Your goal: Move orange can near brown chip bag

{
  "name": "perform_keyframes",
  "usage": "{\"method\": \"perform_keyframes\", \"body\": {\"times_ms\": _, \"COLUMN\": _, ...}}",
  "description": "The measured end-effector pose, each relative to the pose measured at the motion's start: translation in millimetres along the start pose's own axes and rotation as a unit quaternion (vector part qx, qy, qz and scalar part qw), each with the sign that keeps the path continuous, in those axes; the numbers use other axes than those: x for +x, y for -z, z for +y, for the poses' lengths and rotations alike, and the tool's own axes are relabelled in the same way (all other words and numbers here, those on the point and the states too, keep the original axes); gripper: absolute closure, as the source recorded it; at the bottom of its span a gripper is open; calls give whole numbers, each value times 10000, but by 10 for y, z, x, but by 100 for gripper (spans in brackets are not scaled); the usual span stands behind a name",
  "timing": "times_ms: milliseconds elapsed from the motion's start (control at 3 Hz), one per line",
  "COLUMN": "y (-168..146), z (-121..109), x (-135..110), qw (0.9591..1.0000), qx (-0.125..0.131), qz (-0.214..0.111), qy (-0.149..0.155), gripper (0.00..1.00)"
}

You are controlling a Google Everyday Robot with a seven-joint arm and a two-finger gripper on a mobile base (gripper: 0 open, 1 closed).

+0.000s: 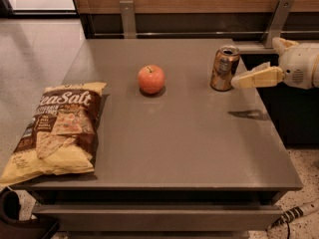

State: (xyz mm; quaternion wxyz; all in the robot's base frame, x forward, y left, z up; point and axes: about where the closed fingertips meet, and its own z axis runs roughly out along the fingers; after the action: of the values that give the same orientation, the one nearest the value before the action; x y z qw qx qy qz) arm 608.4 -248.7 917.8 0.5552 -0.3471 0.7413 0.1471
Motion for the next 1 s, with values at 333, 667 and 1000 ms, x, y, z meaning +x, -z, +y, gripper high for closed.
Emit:
{"method": "perform_keyframes", "body": {"times_ms": 333, "y": -325, "z": 3, "x": 144, "qw": 9951, "qx": -2, "qz": -836, "qy": -533, "gripper": 0}}
{"method": "perform_keyframes", "body": {"times_ms": 667, "y": -519, "z": 10, "x": 161, "qw": 9884, "qx": -92, "qz": -1305, "qy": -765, "gripper": 0}}
{"method": "perform_keyframes", "body": {"times_ms": 1000, "y": -610, "z": -25, "x": 90, "qw": 9861, "qx": -164, "qz": -1473, "qy": -747, "gripper": 0}}
